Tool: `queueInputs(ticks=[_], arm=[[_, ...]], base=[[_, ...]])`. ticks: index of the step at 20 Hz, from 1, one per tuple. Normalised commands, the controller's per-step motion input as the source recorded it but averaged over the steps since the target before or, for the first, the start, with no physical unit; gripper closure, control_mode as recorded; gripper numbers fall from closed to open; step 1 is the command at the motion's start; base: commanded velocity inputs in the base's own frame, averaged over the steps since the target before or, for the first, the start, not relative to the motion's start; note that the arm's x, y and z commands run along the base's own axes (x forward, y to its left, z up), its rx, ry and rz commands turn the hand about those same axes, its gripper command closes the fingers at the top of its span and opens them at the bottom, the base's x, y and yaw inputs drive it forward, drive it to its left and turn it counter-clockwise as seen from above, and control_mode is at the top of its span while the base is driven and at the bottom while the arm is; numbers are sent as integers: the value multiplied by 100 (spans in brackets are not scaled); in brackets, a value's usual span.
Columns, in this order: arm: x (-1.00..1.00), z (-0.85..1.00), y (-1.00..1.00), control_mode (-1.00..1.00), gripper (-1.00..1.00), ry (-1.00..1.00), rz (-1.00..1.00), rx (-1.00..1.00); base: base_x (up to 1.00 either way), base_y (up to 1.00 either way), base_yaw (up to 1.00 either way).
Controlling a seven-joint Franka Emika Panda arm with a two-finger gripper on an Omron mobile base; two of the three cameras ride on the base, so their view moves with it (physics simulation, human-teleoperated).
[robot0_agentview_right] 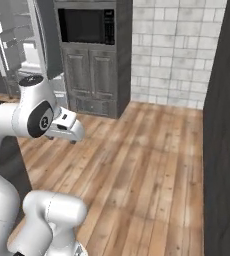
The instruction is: Take the cheese, fish, and carrot from the fridge and place them on the plate on the dining counter to create an appetizer plate.
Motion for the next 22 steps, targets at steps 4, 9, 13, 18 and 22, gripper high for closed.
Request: queueInputs(ticks=[4, 9, 13, 18, 22], arm=[[0, 0, 0, 100, -100, 0, 0, 0], [0, 0, 0, 100, -100, 0, 0, 0], [0, 0, 0, 100, -100, 0, 0, 0], [0, 0, 0, 100, -100, 0, 0, 0], [0, 0, 0, 100, -100, 0, 0, 0]], base=[[100, 0, 42], [100, 0, 43], [100, 0, 44], [100, -8, 45], [100, -14, 46]])
